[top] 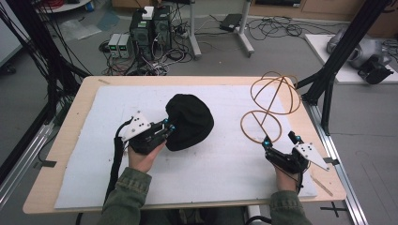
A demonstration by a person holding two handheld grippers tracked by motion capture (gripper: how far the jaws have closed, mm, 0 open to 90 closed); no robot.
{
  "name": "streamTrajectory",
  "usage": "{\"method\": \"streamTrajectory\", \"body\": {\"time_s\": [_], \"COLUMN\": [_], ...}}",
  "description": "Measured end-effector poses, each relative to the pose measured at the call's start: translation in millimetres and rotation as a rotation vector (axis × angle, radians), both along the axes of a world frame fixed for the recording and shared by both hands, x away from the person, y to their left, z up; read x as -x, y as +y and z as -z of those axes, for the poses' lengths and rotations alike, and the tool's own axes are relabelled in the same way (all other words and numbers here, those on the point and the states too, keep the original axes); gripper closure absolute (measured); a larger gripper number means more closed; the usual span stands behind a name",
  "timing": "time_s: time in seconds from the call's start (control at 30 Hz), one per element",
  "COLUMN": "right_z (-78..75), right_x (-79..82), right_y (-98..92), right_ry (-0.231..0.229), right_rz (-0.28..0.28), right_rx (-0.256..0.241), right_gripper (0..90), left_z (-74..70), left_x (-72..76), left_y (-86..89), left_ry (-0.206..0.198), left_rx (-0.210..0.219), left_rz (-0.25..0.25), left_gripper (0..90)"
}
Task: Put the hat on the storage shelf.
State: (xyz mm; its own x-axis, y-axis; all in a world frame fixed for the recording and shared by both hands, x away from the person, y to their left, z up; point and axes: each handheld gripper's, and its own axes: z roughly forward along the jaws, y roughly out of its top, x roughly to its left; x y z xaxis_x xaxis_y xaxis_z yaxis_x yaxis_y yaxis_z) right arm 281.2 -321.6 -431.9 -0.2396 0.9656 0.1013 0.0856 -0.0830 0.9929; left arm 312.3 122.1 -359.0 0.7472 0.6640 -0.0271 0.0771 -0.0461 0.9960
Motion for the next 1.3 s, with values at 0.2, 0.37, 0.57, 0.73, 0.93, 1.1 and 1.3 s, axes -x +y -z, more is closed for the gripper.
{"method": "streamTrajectory", "body": {"time_s": [0.2,0.37,0.57,0.73,0.93,1.1,1.3], "right_z": [0.0,-0.1,-0.1,0.0,0.0,-0.1,0.0], "right_x": [-0.1,0.3,1.0,1.0,0.9,1.4,1.1], "right_y": [1.0,1.0,2.3,3.9,5.3,6.2,5.8], "right_ry": [-0.003,-0.002,-0.008,-0.007,-0.010,-0.004,-0.010], "right_rz": [-0.004,-0.007,-0.014,-0.021,-0.030,-0.032,-0.034], "right_rx": [0.000,0.002,-0.004,-0.002,-0.004,-0.009,-0.008], "right_gripper": [4.1,4.1,4.1,4.1,4.1,4.1,4.1], "left_z": [-17.1,-31.7,-49.3,-64.8,-84.8,-99.7,-114.4], "left_x": [-9.2,-17.3,-27.8,-35.7,-45.3,-51.6,-61.8], "left_y": [-9.0,-19.1,-30.7,-39.0,-54.7,-68.9,-85.2], "left_ry": [-0.045,-0.096,-0.150,-0.188,-0.233,-0.260,-0.275], "left_rx": [0.021,0.026,0.031,0.034,0.015,0.008,-0.003], "left_rz": [0.001,0.009,0.015,0.016,0.023,0.043,0.064], "left_gripper": [87.9,87.8,87.8,87.8,87.8,87.8,87.8]}}
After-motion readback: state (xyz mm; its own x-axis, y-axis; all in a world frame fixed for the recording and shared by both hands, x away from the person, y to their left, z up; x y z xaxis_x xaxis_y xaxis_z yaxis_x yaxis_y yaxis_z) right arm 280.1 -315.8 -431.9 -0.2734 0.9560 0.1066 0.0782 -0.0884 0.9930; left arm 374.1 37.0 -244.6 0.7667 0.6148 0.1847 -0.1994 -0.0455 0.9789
